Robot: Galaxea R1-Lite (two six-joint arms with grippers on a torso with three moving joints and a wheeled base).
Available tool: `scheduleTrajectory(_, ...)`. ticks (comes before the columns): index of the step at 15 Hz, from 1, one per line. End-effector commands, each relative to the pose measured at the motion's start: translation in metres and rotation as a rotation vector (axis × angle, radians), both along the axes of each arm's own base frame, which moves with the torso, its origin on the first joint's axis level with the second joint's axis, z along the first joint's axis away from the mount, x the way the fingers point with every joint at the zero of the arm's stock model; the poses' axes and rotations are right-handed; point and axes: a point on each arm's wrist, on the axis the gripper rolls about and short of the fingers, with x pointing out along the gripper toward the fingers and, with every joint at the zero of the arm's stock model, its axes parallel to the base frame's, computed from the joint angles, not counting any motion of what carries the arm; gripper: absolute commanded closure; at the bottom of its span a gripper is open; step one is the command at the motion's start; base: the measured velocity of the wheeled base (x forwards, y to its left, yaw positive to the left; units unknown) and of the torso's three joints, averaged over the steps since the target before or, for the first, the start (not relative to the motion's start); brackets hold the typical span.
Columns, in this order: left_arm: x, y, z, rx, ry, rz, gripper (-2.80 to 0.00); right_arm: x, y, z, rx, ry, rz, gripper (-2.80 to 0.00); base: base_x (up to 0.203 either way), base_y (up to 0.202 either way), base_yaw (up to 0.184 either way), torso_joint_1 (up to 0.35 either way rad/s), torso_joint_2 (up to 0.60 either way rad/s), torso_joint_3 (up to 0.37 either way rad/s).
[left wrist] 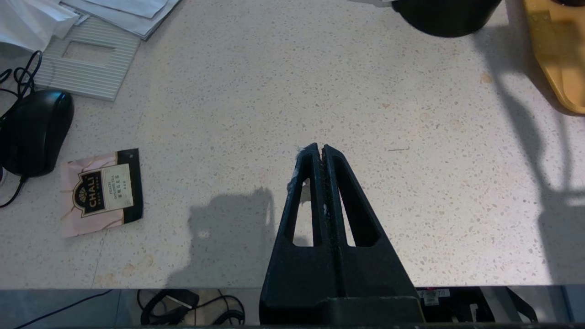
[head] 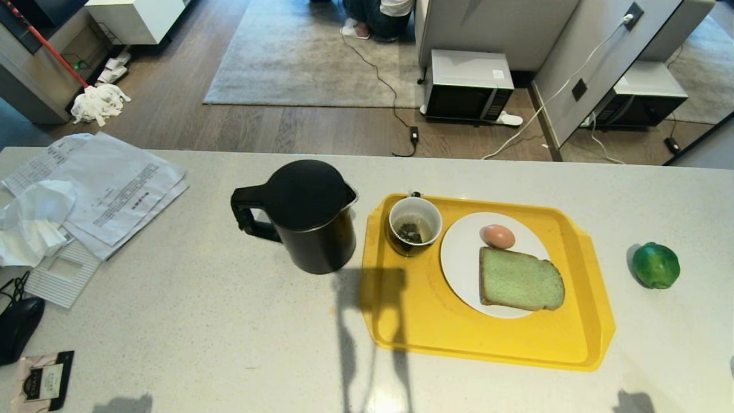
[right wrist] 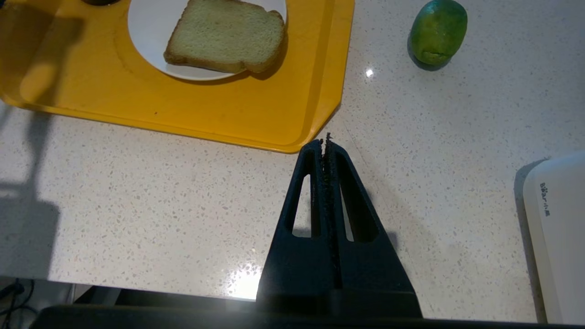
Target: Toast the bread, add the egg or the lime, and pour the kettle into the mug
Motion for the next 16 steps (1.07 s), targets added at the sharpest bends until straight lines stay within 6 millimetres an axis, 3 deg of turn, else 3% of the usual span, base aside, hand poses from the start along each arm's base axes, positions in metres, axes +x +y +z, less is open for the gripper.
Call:
scheduleTrajectory(1,0.0002,0.0000,0.0000,0.000,0.002,0.000,0.00,0.0001,0.0000,0.0000,0.000,0.001,-0.001,0.00,0.000,0.000,0.000,-0.136,0.31,0.137)
scheduleTrajectory(16,0.0002,0.0000,0.0000,0.000,0.002,-0.001,0.00,0.0001,0.0000,-0.0002,0.001,0.002,0.000,0.00,0.000,0.000,0.000,-0.083,0.17,0.089)
